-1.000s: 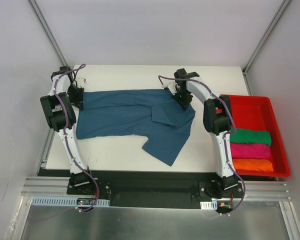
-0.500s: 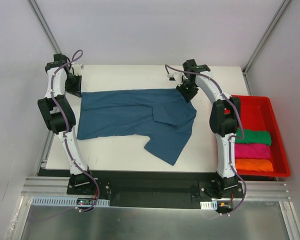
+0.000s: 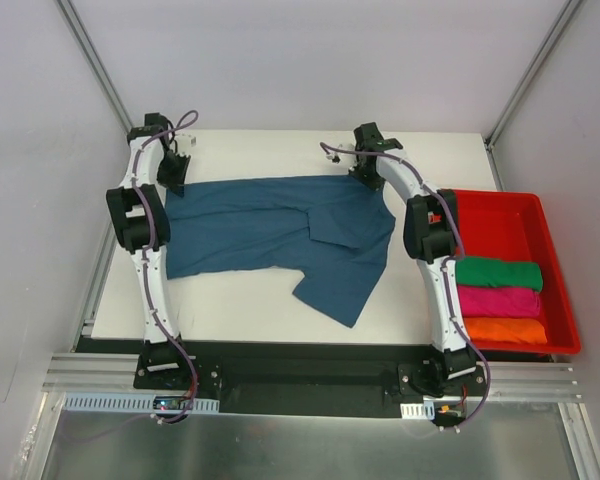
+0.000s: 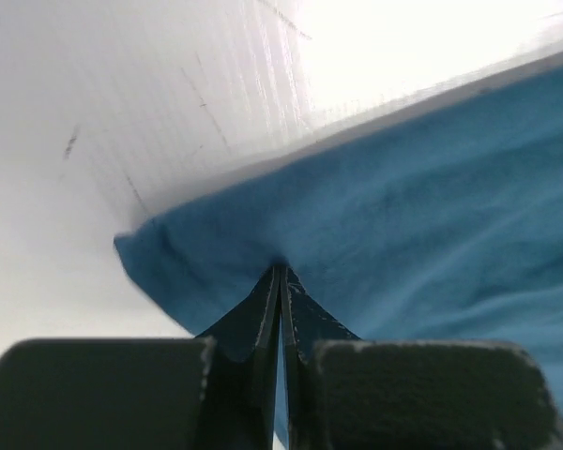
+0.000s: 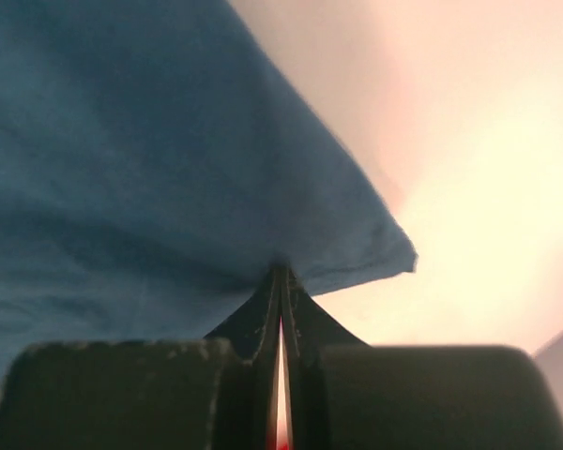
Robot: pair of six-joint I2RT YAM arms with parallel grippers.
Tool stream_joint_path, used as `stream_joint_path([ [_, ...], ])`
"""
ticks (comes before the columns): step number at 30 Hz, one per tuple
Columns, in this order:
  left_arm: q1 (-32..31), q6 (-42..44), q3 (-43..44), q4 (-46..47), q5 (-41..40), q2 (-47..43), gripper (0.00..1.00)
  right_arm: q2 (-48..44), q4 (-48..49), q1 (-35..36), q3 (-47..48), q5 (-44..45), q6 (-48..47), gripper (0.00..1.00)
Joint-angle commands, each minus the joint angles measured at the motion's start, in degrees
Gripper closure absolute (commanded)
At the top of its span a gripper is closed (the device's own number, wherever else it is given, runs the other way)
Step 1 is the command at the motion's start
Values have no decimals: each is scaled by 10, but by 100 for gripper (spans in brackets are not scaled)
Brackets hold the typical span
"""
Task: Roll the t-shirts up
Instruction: Fold the T-shirt at the center of the board.
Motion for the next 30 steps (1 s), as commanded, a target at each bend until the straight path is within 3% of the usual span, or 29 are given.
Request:
stream_joint_path([
  [1,-9,37,27,-14,-44,20,100,21,58,-9,3,71,-93,99],
  [9,-59,51,109,38,-98,90,100,78,116,-40,45,113,-156,99],
  [15,-79,32,115,110,-120,65,100,54,151,-44,27,89,-136,99],
  [17,-80,12,123,123,-119,31,91,14,163,-42,13,87,-100,99],
  [18,-82,6,125,127,-119,16,77,-6,174,-40,1,92,-89,99],
  [21,-83,-16,109,129,-99,-65,60,-115,216,-37,-79,95,-37,84],
  [22,-83,-19,77,130,-73,-92,58,-142,222,-36,-97,92,-17,68],
  [25,-83,-36,-8,130,-33,-193,50,-241,209,-37,-154,89,58,42],
  [30,-83,-64,-176,121,100,-360,47,-378,81,-28,-229,-39,106,36],
])
